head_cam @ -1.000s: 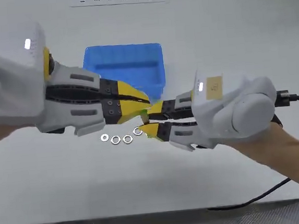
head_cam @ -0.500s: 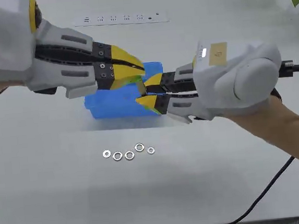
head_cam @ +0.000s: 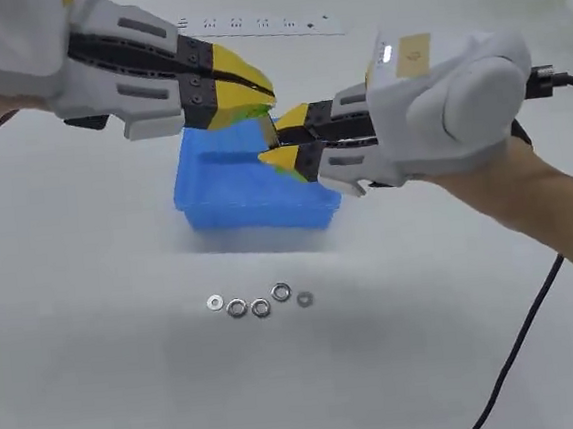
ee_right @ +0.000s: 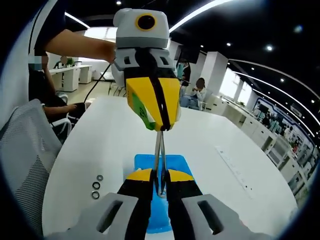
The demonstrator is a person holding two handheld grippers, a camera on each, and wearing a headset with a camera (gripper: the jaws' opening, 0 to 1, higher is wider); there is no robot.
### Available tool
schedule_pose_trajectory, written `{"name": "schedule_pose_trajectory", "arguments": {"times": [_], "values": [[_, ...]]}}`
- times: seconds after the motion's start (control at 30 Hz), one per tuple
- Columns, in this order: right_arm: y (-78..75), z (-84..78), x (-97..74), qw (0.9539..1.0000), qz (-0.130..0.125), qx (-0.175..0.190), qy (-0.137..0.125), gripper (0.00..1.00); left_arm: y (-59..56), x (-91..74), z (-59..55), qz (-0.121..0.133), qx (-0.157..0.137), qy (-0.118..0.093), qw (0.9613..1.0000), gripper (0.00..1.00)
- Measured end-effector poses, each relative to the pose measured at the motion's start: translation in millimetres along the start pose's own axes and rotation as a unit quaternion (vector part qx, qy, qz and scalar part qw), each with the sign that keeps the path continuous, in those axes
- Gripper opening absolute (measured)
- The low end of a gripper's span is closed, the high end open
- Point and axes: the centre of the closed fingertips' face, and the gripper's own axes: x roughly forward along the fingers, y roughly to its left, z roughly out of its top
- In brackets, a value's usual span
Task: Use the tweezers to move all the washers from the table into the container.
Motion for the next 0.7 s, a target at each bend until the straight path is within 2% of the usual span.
{"name": "schedule_pose_trajectory", "arguments": {"times": [0.2, 0.3, 0.5, 0.7], "values": [[-13.9, -21.9, 25.7, 0.9997, 0.018, 0.014, 0.002, 0.11, 17.4, 8.1, -26.7, 0.0, -0.011, 0.018, 0.9998, 0.05], [-14.0, -29.4, 34.6, 0.9992, 0.031, 0.024, 0.002, 0.11, 22.1, 12.9, -37.9, -0.002, -0.019, 0.024, 0.9995, 0.05], [-10.0, -44.4, 45.4, 0.9979, 0.055, 0.036, 0.005, 0.11, 26.1, 19.7, -59.8, -0.007, -0.039, 0.035, 0.9986, 0.05], [-3.8, -53.3, 51.0, 0.9963, 0.073, 0.045, 0.006, 0.11, 25.4, 22.2, -74.1, -0.013, -0.052, 0.039, 0.9978, 0.05]]}}
